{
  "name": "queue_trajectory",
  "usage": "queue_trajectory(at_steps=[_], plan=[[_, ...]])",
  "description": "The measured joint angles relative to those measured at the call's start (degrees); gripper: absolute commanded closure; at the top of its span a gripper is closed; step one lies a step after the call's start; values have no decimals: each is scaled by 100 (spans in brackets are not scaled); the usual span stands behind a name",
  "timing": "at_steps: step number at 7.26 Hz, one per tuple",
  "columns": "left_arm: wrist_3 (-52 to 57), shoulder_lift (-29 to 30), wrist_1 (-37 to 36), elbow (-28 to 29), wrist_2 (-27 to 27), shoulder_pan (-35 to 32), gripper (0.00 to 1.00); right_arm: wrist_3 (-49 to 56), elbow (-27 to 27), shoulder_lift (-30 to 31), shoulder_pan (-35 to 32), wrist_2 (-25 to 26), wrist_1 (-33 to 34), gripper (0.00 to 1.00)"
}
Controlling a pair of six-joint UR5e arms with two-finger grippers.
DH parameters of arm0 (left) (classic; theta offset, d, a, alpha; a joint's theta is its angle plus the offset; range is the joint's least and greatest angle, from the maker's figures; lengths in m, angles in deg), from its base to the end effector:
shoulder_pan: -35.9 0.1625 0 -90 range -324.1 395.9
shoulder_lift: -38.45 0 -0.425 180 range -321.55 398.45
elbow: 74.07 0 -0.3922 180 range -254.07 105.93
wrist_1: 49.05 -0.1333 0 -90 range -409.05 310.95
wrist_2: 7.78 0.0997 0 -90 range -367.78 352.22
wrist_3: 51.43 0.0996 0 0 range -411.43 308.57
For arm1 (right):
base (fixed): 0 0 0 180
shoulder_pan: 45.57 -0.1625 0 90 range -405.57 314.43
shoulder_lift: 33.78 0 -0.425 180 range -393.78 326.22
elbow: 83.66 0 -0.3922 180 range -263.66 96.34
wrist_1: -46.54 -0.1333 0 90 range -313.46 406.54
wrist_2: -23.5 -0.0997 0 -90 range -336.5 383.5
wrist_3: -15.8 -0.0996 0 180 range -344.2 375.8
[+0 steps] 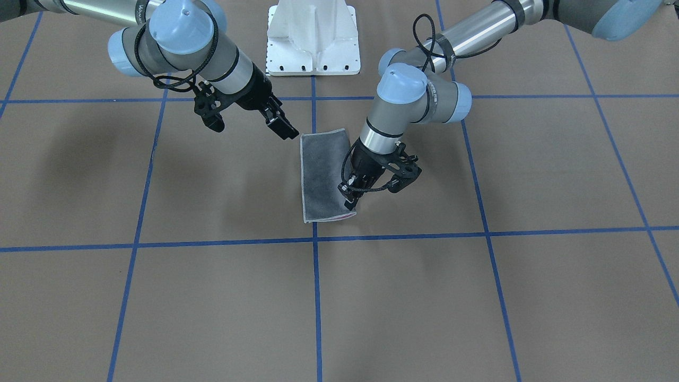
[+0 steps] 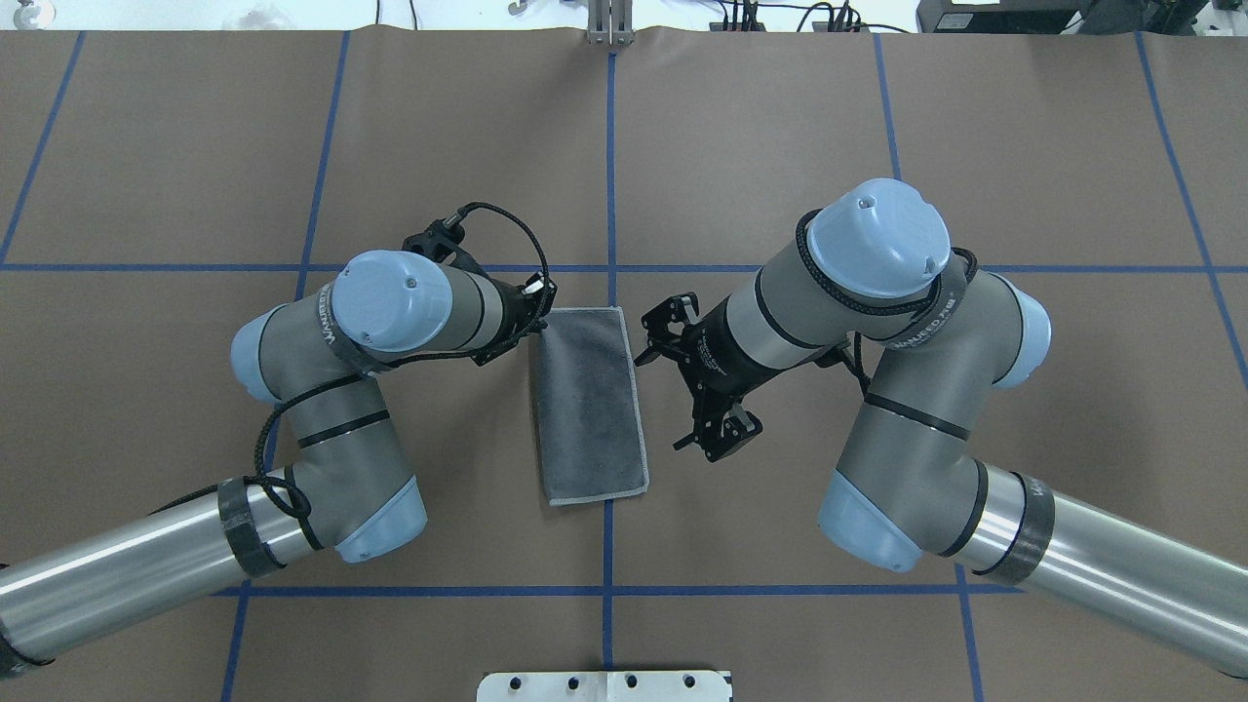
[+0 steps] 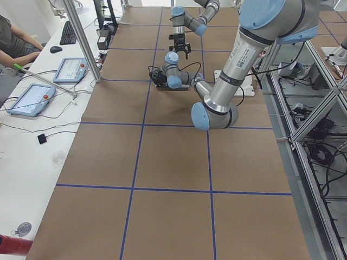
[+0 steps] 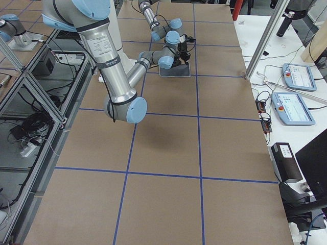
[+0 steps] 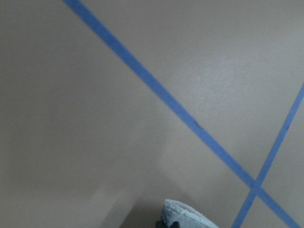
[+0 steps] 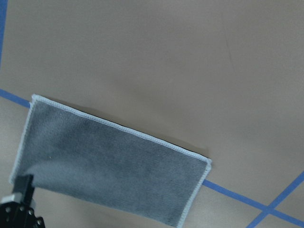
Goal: Fold towel twice with both arms
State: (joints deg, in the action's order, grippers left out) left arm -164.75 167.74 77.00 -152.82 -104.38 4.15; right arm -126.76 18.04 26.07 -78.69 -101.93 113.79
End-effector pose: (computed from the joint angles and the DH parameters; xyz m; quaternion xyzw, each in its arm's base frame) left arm 0.5718 -0.4971 0.2606 -0.0097 0.5319 -0.3641 0.7645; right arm -0.4794 -0.4030 0.2131 -0.3394 -0.4583 0.4283 0.7010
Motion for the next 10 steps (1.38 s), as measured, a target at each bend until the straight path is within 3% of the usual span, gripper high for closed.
queue_trajectory(at_steps=[1, 2, 6, 10], plan=[[2, 83, 74, 154, 0, -40, 100, 0, -2, 0, -6, -3, 4, 0], [2, 114, 100, 220, 0, -61, 1, 0, -9, 0, -7, -2, 6, 0], [354, 118, 41, 91, -70, -207, 0, -6, -12, -5, -31, 23, 11, 0], [-144, -1230, -154, -1522, 113, 169, 1, -14, -6, 6, -103, 143, 13, 0]])
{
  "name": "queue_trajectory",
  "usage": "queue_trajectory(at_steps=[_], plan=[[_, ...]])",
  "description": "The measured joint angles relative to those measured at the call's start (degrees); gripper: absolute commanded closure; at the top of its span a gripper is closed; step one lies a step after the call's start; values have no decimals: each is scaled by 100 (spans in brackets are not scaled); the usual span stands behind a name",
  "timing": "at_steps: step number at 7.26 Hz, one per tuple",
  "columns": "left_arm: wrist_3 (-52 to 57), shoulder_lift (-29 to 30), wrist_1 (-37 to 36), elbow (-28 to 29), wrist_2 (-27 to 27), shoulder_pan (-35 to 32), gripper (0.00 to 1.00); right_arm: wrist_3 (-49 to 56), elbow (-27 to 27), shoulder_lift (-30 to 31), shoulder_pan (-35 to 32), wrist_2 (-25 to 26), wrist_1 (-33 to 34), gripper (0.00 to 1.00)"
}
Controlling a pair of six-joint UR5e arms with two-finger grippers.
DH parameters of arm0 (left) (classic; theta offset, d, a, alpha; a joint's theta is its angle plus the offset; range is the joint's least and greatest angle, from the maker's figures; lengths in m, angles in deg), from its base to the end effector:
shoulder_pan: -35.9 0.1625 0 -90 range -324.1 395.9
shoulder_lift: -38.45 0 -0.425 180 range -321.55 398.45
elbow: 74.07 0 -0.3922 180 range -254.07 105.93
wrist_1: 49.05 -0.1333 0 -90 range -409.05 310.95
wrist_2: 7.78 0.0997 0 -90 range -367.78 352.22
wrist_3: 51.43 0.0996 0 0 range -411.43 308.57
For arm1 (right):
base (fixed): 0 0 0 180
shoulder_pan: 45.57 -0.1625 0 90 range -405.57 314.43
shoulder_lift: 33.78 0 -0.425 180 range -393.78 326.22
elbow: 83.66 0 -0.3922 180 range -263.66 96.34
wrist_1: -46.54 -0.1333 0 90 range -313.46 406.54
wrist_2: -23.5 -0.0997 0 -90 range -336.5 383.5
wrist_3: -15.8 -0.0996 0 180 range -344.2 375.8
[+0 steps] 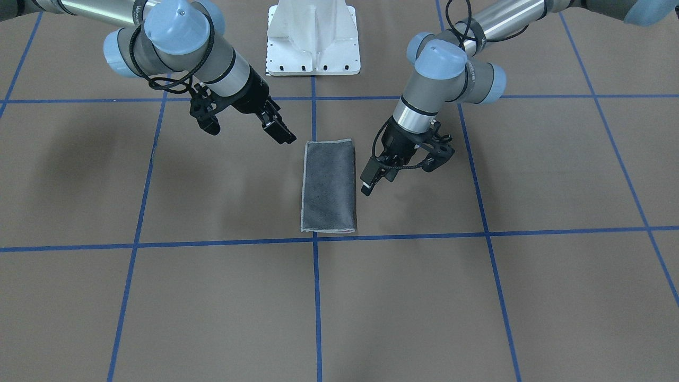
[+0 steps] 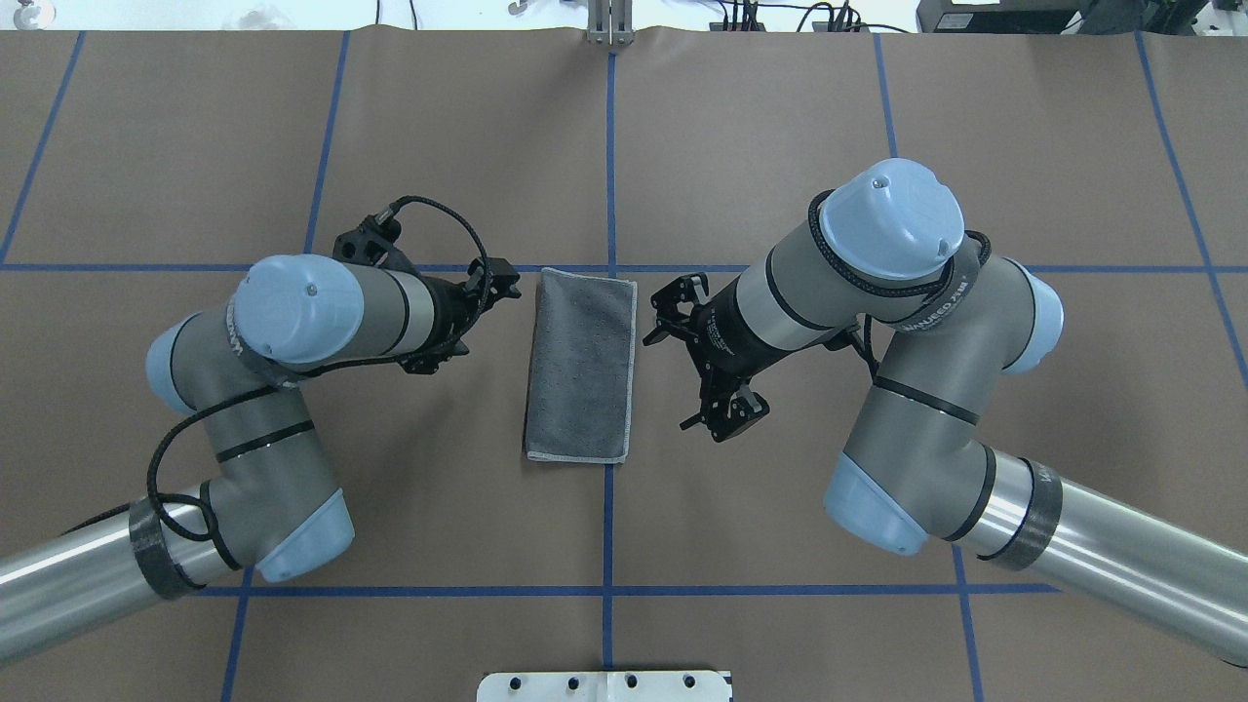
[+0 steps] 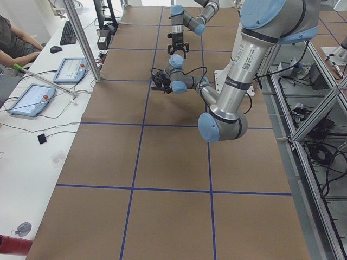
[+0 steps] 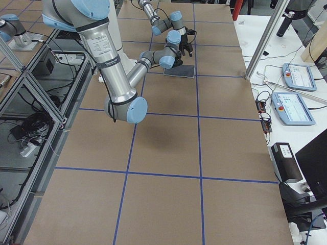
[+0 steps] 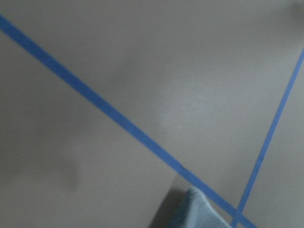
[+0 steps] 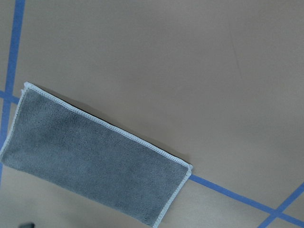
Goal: Fold towel twice with both arms
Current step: 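Lower the left gripper to the strip's end nearest the robot and grasp it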
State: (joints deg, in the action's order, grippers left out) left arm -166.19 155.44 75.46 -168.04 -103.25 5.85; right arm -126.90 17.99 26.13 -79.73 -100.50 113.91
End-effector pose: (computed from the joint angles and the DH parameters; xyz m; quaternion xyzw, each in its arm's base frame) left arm 0.5100 -0.4381 0.2899 -0.0152 0.5414 -0.3638 0.7578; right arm -0.4722 -0.4142 0.2149 -0.3263 -0.4629 0.4433 0.6948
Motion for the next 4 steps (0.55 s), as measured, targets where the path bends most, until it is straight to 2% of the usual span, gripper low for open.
queue_trajectory(at_steps=[3, 4], plan=[[-458, -152, -21, -228, 428, 630, 15, 1, -3, 44, -15, 381, 3, 0], [-564, -159, -22, -239, 454, 765, 26, -1, -5, 49, -2, 454, 3, 0]])
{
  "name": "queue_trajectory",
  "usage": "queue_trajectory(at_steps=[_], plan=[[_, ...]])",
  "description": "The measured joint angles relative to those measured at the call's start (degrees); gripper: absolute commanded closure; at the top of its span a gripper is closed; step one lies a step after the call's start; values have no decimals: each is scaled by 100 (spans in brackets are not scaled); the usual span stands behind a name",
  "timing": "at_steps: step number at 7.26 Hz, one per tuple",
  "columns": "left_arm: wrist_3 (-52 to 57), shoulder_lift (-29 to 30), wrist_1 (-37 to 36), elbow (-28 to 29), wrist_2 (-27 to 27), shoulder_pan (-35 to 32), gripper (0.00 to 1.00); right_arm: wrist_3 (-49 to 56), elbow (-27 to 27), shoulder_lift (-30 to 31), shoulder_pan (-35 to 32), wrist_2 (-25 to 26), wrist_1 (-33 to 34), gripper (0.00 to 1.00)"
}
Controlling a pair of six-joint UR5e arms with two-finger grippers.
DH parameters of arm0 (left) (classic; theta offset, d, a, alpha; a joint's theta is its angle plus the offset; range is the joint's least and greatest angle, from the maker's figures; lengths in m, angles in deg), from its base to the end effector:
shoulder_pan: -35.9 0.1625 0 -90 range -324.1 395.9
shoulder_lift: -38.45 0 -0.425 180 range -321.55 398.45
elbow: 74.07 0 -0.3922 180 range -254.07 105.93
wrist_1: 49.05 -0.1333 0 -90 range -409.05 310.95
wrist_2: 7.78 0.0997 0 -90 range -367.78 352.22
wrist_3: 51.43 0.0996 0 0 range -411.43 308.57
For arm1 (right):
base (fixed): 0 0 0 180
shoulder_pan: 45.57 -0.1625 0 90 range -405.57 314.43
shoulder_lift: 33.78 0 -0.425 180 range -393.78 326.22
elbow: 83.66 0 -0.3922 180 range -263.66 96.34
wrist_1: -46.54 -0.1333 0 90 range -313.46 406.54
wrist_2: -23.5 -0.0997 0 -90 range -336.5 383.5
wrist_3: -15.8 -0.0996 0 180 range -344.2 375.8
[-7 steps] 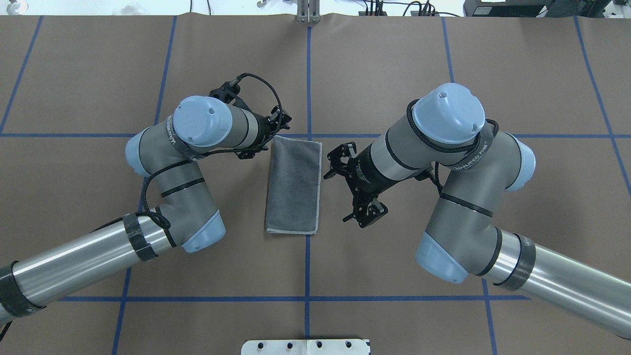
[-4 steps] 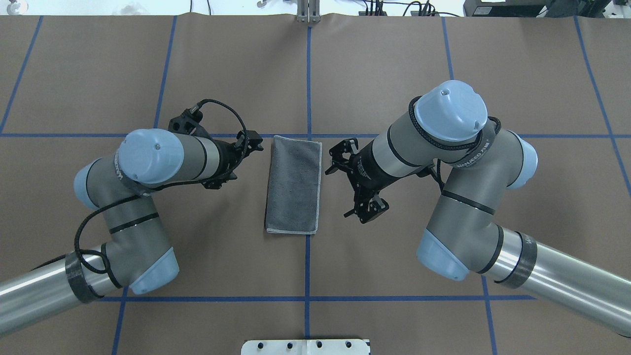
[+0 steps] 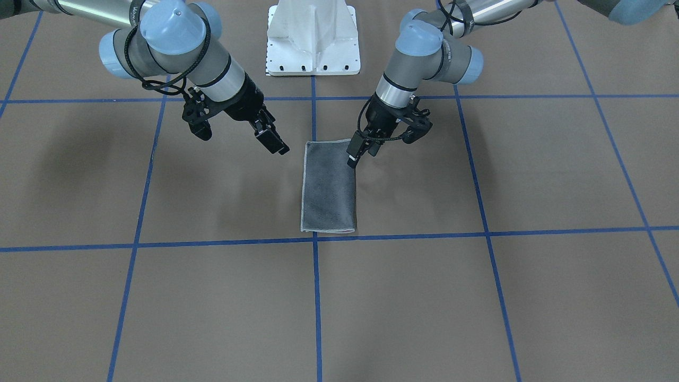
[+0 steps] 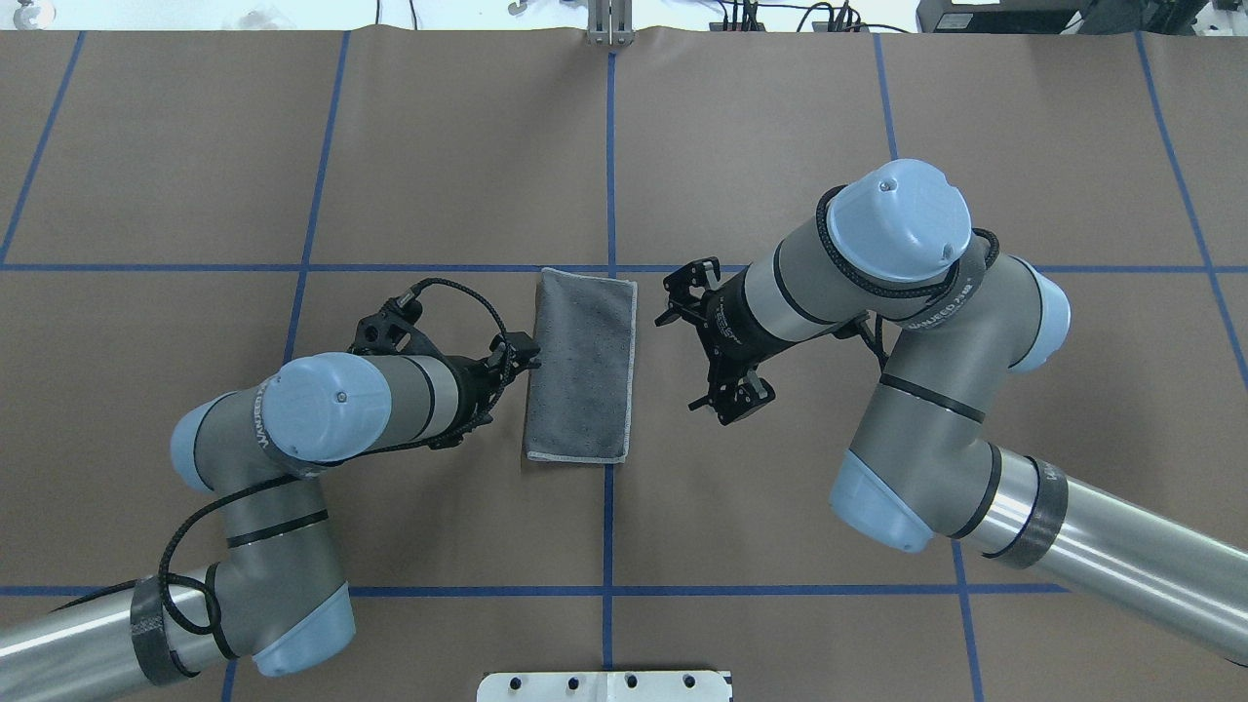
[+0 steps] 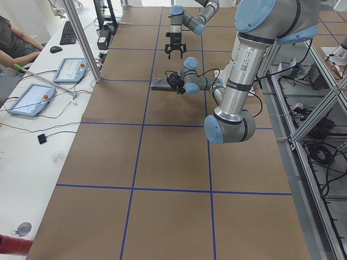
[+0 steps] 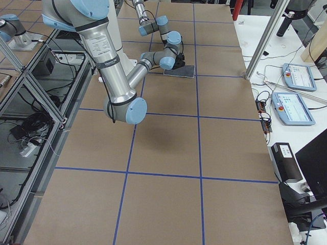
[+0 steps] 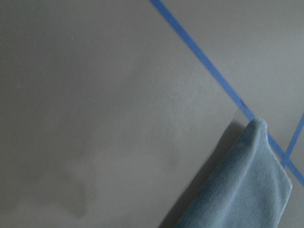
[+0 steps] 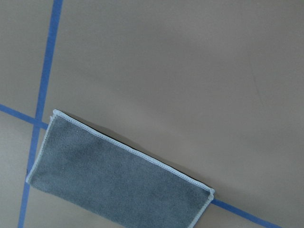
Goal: Fold towel twice with both arms
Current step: 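Lower the left gripper to the strip's end nearest the robot and grasp it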
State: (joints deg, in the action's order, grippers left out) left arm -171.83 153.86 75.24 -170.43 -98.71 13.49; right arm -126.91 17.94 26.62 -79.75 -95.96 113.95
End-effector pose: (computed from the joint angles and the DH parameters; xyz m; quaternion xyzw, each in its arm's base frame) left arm 0.5482 -0.3685 0.2892 -0.0448 0.5433 -0.3689 0.7529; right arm -0.4712 -0.4219 0.2226 -0.2953 -0.4696 0.4671 0.6885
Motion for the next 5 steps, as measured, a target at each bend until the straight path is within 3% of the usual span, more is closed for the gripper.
queue_trajectory(at_steps=[1, 3, 5], plan=[[-75, 0, 0, -1, 9, 95, 39, 1, 0, 3, 8, 73, 0, 0], [-197, 15, -1, 8, 13, 212, 51, 5, 7, 19, -24, 105, 17, 0], [-232, 40, -1, 12, 14, 260, 51, 15, 10, 36, -114, 77, 185, 0]])
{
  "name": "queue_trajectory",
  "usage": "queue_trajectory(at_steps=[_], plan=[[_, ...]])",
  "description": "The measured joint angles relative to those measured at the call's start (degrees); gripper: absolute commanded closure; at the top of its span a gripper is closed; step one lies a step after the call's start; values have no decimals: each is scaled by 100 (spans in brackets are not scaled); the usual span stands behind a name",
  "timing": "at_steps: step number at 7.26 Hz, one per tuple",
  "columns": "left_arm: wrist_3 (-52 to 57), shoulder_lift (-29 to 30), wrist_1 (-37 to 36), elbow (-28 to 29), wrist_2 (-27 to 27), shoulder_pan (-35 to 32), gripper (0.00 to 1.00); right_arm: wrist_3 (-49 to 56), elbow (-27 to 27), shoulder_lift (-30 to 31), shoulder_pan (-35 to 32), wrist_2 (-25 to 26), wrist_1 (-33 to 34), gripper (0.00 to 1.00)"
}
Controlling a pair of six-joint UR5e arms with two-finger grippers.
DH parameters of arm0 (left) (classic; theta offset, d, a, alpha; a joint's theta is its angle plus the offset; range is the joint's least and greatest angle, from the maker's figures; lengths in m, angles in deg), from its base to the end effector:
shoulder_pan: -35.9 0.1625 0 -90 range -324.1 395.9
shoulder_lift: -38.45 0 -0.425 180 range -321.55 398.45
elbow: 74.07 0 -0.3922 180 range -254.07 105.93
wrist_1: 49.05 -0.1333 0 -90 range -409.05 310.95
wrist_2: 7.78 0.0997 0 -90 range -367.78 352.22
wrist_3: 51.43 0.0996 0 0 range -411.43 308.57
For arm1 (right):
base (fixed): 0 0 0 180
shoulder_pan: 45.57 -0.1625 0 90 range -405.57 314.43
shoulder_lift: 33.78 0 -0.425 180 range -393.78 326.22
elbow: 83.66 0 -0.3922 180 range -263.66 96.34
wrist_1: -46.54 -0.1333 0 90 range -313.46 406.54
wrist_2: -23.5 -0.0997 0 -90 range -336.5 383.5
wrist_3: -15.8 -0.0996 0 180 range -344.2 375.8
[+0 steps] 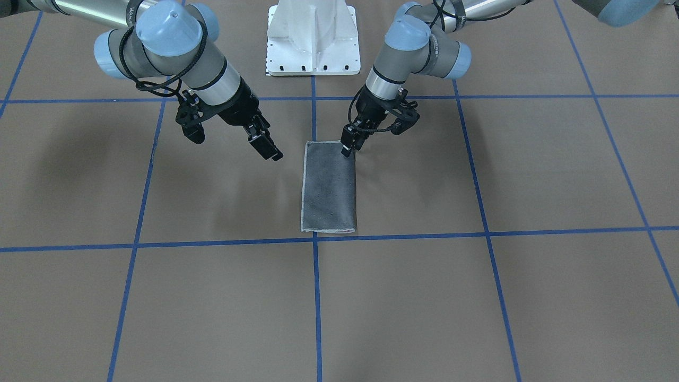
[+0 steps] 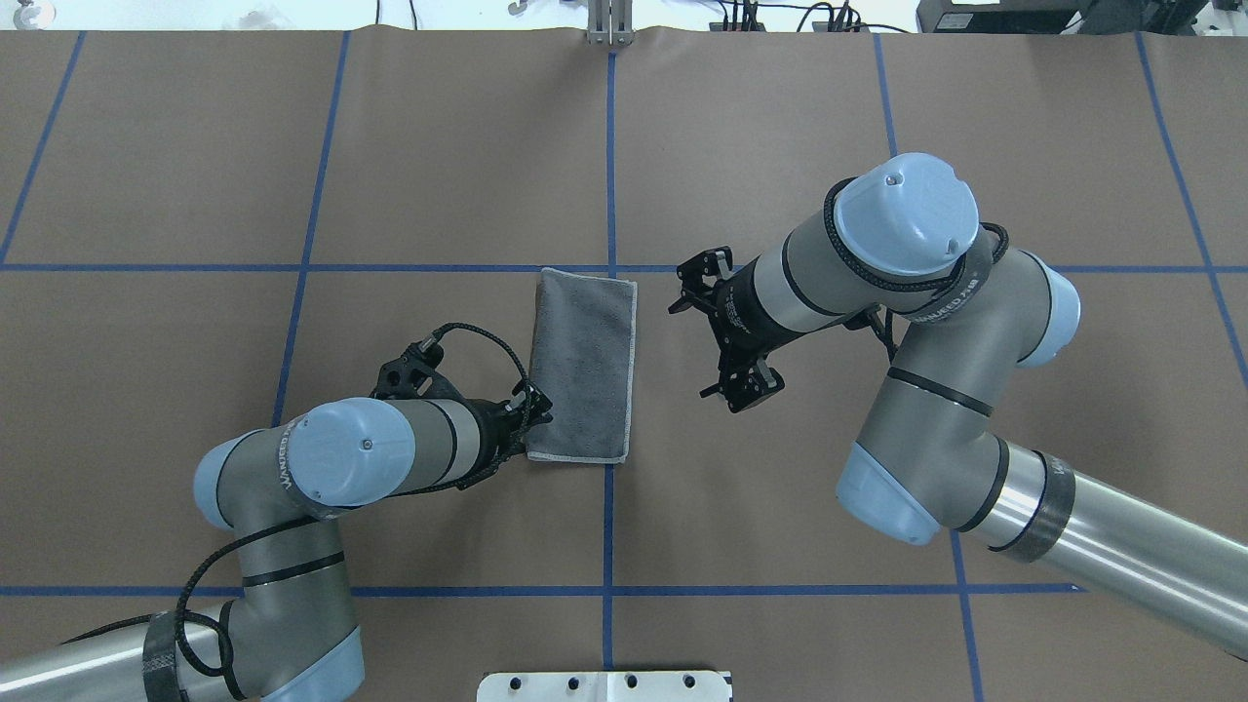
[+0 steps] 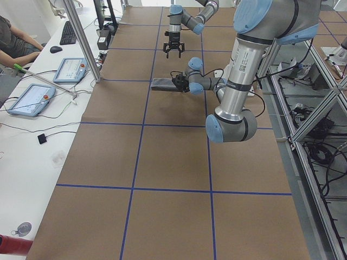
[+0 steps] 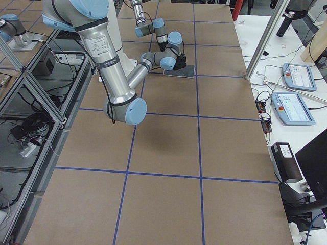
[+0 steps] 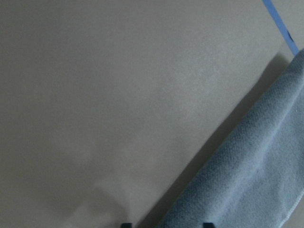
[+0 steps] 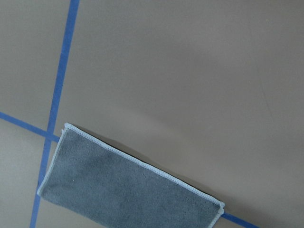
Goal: Fold towel twice with both arms
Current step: 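Lower the left gripper to the strip's end nearest the robot and grasp it, then lift the near end with the left gripper and fold it over the far end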
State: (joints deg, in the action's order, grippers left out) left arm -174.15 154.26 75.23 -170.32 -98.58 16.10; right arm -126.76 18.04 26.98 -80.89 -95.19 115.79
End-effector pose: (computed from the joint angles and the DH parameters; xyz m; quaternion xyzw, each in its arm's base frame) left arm 0.5656 -0.3438 0.2856 -0.0674 0.5430 -0.3669 0.7523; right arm -0.4630 -0.4329 0.2300 -0.2848 -0.4592 0.4857 0.6871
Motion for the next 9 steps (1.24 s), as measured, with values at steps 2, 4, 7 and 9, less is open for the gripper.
queue_trajectory(at_steps=[2, 4, 7, 9], plan=[[-6, -1, 0, -1, 0, 42, 49, 14, 2, 0, -38, -5, 69, 0], [-6, -6, 0, -3, 6, 105, 63, 18, 0, -1, -47, -5, 78, 0], [-12, 2, -2, -10, 9, 118, 100, 11, 1, 3, -46, 0, 81, 0], [-82, 12, -8, -12, 7, 118, 100, 10, 5, 5, -42, 7, 87, 0]])
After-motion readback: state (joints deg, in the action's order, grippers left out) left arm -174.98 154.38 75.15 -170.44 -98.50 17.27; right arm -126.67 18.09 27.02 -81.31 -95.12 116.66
